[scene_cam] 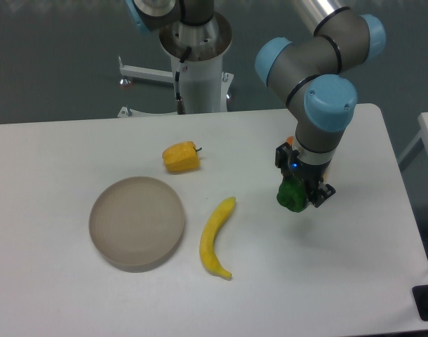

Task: Place the green pepper on the table
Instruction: 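Lower the held green pepper toward the table with the gripper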

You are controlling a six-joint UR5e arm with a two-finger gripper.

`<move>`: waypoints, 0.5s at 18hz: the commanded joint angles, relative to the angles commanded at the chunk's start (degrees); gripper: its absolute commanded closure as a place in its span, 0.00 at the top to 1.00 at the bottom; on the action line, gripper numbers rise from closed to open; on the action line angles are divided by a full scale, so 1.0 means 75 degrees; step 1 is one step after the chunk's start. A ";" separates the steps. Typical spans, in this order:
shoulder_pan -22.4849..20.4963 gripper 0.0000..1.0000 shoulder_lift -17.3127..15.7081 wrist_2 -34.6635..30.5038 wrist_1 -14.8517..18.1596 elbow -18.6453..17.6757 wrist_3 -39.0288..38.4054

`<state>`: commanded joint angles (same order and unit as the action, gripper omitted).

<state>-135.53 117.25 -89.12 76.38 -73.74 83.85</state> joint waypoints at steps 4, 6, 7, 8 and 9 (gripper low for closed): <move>0.0012 0.04 0.0058 0.0000 -0.0023 0.0023 -0.0070; 0.0012 0.04 0.0175 0.0012 -0.0023 0.0198 -0.0117; 0.0023 0.04 0.0303 0.0035 -0.0012 0.0338 -0.0129; 0.0035 0.04 0.0444 0.0047 -0.0012 0.0479 -0.0141; 0.0058 0.04 0.0608 0.0070 -0.0023 0.0620 -0.0141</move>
<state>-135.09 121.80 -88.60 76.20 -69.09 82.79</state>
